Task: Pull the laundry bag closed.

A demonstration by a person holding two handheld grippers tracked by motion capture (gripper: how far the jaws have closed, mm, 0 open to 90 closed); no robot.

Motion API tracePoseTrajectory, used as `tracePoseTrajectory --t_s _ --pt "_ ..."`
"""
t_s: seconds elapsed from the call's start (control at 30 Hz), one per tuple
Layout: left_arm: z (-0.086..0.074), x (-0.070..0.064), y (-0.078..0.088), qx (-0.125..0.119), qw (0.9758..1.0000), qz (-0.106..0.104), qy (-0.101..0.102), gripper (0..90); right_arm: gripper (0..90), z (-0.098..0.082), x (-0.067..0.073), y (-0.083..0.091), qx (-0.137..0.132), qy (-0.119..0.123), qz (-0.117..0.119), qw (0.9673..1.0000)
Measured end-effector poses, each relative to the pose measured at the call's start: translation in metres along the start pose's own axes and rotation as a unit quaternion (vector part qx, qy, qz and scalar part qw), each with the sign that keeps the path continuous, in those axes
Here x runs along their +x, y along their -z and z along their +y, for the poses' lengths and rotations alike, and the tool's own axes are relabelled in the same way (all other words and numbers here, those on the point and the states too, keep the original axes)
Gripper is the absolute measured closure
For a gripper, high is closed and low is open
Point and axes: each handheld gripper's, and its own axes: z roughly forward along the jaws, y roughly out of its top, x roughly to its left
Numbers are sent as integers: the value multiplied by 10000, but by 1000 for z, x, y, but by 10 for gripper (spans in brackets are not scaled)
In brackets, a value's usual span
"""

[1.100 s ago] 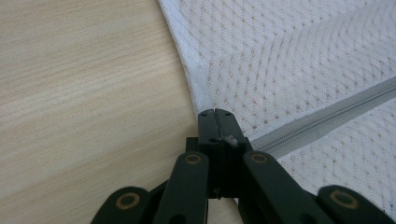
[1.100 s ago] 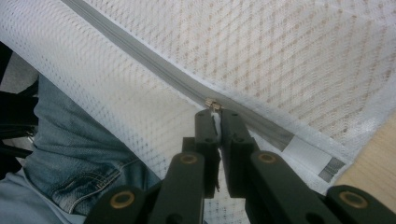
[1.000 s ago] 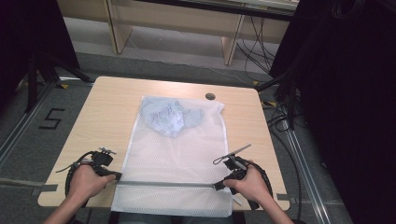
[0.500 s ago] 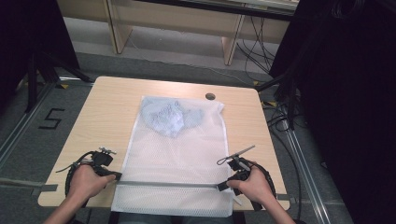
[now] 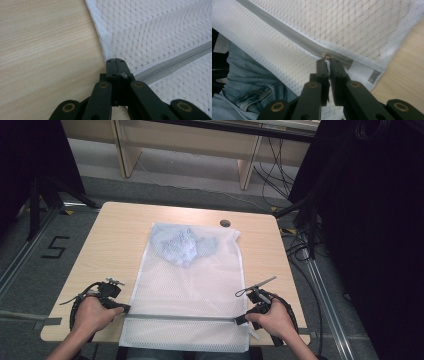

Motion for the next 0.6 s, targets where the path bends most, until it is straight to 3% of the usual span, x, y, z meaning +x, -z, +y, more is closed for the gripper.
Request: tracePoseTrajectory --t_s 0.03,0.07,0.1,0.17,0.27,0.3,0.33,0.37,0.4,0.43,0.5,0.53,0.57,0.6 --pt "0 0 0 -1 10000 1 0 900 870 0 2 2 153 -200 24 9997" --pt "0 0 0 19 10000 2 -3 900 870 -1 -1 1 34 -7 7 10000" --pt "0 0 0 13 10000 7 -11 900 870 -2 -3 0 -63 -8 122 9999" --pt "0 0 0 20 10000 4 -1 900 870 -3 -2 1 42 -176 111 9998" --pt "0 0 0 15 10000 9 -9 900 870 -4 -6 1 -62 -55 103 9999" --pt "0 0 0 16 10000 10 -8 900 870 -4 -3 3 99 -325 68 9994" --pt "0 0 0 12 10000 11 -11 900 870 -4 -6 2 -38 -99 101 9999" --pt "0 0 0 18 10000 9 -8 900 870 -5 -7 2 -78 -92 111 9999" --pt "0 0 0 19 10000 5 2 900 871 -5 -4 4 75 -358 71 9993" --pt "0 0 0 18 10000 9 -9 900 870 -5 -8 4 -3 -108 20 9999" --pt "0 0 0 22 10000 9 -7 900 870 -6 -9 4 -21 -112 30 9999" --pt "0 0 0 15 10000 15 -15 900 870 -7 -7 6 106 -370 1 9993" --pt "0 0 0 17 10000 13 -13 900 870 -8 -8 6 44 -333 -43 9994" --pt "0 0 0 22 10000 8 -1 900 870 -8 -11 4 -89 -147 13 9999"
